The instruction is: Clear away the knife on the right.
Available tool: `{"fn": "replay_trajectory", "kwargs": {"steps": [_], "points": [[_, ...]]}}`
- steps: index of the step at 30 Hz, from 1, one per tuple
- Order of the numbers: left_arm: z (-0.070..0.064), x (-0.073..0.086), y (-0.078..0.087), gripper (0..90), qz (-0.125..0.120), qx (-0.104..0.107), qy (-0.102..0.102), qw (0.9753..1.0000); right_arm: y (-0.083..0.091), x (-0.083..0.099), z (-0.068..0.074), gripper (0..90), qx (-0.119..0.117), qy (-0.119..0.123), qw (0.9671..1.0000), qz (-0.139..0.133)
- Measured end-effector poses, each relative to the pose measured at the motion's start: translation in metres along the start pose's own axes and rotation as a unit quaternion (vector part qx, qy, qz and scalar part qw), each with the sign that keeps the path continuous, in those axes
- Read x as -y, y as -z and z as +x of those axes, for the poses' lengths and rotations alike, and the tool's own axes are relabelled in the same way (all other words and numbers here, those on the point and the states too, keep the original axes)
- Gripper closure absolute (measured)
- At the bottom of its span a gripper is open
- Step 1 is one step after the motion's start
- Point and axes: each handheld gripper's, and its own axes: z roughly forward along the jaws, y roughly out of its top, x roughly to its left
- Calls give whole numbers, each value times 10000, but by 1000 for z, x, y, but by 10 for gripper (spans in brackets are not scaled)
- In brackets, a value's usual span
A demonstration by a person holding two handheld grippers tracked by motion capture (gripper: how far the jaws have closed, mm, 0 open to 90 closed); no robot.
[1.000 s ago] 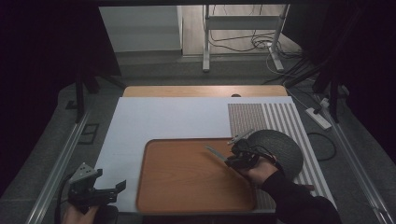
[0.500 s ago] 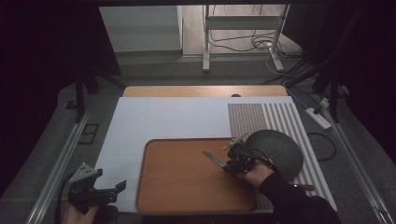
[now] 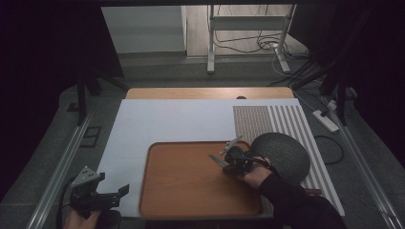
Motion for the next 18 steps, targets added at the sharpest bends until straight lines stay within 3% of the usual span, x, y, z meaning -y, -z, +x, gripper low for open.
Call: {"fn": "replay_trajectory", "kwargs": {"steps": [9, 18], "points": [[0, 0, 0, 8, -9, 6, 7, 10000, 14, 23, -25, 892, 122, -477, 9988, 19], [0, 0, 0, 8, -4, 8, 5, 10000, 22, 36, -37, 892, 224, -672, 9974, 96]]}}
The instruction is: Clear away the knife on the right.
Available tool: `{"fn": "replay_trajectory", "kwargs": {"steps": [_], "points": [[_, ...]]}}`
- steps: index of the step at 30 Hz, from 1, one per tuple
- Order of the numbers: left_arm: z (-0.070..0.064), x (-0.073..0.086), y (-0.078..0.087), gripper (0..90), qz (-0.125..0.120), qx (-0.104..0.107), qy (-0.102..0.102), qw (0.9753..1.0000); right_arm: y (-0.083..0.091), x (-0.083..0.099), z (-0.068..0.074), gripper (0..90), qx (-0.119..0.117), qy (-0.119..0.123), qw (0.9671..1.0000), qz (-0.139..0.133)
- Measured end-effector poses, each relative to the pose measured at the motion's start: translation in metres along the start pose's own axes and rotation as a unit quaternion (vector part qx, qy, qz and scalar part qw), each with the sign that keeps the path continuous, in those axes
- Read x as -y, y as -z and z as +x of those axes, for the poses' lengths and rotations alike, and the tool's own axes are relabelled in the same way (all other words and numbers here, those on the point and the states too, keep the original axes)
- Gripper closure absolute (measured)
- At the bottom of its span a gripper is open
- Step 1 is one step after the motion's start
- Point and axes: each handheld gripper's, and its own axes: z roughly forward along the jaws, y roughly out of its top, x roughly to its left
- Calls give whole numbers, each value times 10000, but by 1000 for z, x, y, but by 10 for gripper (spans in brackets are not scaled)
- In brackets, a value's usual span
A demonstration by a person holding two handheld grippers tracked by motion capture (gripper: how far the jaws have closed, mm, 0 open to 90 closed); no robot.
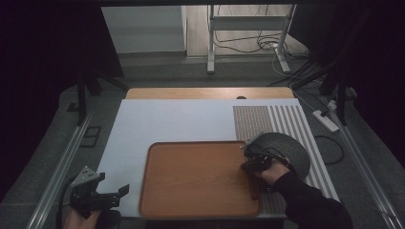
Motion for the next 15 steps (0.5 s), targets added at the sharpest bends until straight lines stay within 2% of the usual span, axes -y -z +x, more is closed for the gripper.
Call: {"fn": "replay_trajectory", "kwargs": {"steps": [2, 6, 7, 10, 11, 13, 15], "points": [[0, 0, 0, 9, 5, 1, 2, 10000, 1, 2, -3, 892, -85, -80, 9999, -19], [0, 0, 0, 8, -7, 0, 3, 10000, 1, 1, -2, 875, -133, -89, 9999, -50], [0, 0, 0, 8, -3, 2, 5, 10000, 3, 0, -1, 828, -170, -101, 9997, -164], [0, 0, 0, 8, 1, 3, -3, 10000, 5, -1, -1, 778, -192, -110, 9992, -318], [0, 0, 0, 8, -6, 6, 0, 10000, 8, -2, 0, 709, -196, -88, 9988, -433], [0, 0, 0, 8, 5, 6, -16, 10000, 9, -3, 0, 675, -184, -81, 9987, -465], [-1, 0, 0, 9, 14, 11, -27, 10000, 12, -5, 2, 571, -206, 16, 9978, -632]]}}
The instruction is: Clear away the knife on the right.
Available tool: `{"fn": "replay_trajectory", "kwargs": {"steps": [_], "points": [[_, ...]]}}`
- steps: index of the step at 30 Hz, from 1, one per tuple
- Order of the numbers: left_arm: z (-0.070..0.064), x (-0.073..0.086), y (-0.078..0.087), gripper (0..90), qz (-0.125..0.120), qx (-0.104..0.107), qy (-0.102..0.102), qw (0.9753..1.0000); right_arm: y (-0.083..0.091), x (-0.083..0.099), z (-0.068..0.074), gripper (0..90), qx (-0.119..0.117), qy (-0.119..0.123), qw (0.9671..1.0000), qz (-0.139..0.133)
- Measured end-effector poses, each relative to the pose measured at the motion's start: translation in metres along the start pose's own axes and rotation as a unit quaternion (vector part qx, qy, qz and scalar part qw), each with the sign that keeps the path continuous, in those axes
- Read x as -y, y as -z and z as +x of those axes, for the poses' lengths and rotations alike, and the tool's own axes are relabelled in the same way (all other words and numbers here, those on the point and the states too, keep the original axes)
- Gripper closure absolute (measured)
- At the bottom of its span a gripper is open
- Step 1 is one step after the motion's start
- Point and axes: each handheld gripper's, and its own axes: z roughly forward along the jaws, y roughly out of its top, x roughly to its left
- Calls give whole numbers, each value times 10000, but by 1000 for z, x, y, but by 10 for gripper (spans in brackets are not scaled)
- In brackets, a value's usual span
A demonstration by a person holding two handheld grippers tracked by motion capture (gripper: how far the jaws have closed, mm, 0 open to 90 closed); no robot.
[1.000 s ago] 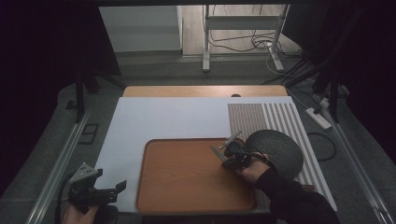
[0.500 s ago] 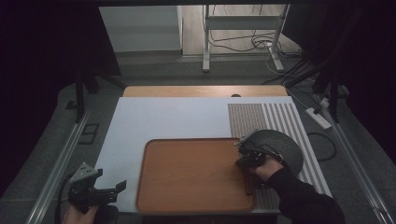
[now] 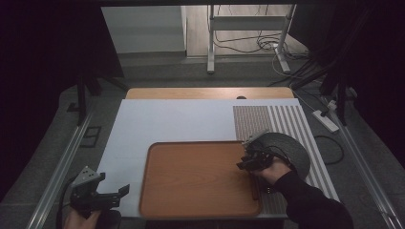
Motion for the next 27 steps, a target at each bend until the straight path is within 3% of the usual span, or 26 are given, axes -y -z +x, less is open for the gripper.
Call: {"fn": "replay_trajectory", "kwargs": {"steps": [1, 4, 6, 7, 8, 9, 10, 27], "points": [[0, 0, 0, 9, 6, 2, -9, 10000, 0, 0, 0, 571, 0, 0, 10000, 0], [0, 0, 0, 9, 16, 7, -31, 10000, 1, -1, 2, 460, 97, 42, 9999, -46], [0, 0, 0, 9, 21, 13, -40, 10000, 5, -2, 2, 319, 185, 28, 9997, -157], [0, 0, 0, 9, 25, 16, -44, 10000, 5, -2, 2, 319, 185, 28, 9997, -157], [0, 0, -1, 9, 31, 15, -52, 10000, 8, -2, 2, 229, 285, 16, 9994, -218], [0, 0, -1, 9, 34, 16, -56, 10000, 8, -2, 2, 229, 285, 16, 9994, -218], [-1, 0, -1, 9, 40, 17, -63, 10000, 10, -1, 2, 152, 372, 42, 9989, -274], [-1, -1, -1, 9, 52, 17, -63, 10000, 20, 13, 0, 0, 287, 13, 9989, -369]]}}
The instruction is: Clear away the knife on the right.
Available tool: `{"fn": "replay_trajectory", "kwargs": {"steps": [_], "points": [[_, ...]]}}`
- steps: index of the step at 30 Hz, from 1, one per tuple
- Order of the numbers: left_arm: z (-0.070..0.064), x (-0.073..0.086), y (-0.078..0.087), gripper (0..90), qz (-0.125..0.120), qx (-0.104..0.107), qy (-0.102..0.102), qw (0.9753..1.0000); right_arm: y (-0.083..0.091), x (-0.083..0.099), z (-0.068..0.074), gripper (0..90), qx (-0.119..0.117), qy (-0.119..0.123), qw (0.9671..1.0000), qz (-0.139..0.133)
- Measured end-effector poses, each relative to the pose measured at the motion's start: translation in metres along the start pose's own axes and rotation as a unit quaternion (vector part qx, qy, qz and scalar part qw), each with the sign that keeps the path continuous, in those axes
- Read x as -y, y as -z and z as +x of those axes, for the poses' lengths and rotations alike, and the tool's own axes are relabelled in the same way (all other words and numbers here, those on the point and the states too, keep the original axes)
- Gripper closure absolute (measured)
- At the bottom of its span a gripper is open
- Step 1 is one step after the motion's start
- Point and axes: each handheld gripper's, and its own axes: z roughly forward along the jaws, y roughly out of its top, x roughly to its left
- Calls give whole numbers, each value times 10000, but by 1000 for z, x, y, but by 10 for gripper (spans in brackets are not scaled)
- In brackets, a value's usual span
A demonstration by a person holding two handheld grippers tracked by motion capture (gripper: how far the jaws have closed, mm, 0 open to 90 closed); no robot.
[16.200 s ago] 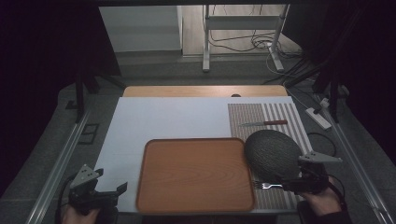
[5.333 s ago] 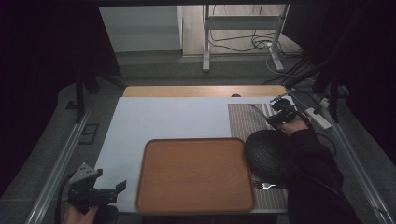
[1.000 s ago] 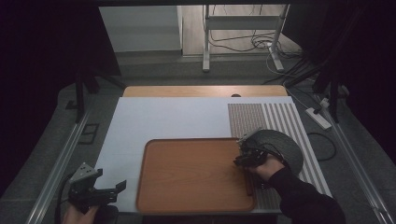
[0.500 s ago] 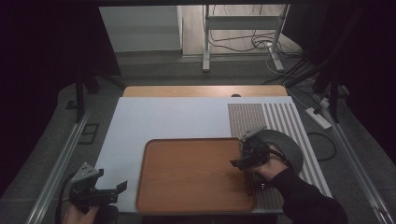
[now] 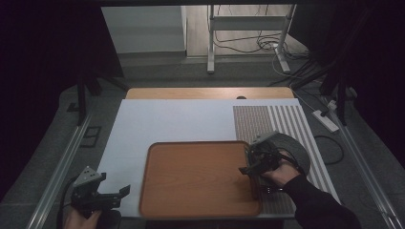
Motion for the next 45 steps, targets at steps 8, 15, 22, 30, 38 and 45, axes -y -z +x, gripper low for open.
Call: {"fn": "replay_trajectory", "kwargs": {"steps": [8, 15, 22, 30, 38, 45], "points": [[0, 0, 0, 9, 3, 1, 3, 10000, 8, 5, -3, 0, 33, -105, 9998, -142], [0, 0, 0, 10, 5, -4, 5, 10000, 16, 11, -4, 0, 84, -169, 9996, -230], [0, 0, 0, 10, 5, -8, 12, 10000, 24, 18, -6, 0, 138, -236, 9991, -331], [0, 0, 0, 10, 14, -14, 6, 10000, 35, 26, -7, 0, 263, -329, 9981, -448], [0, 0, 0, 11, 18, -24, 1, 10000, 47, 36, -7, 0, 417, -414, 9965, -596], [-1, 0, 0, 11, 27, -20, -17, 10000, 55, 45, -7, 0, 508, -505, 9952, -668]]}}
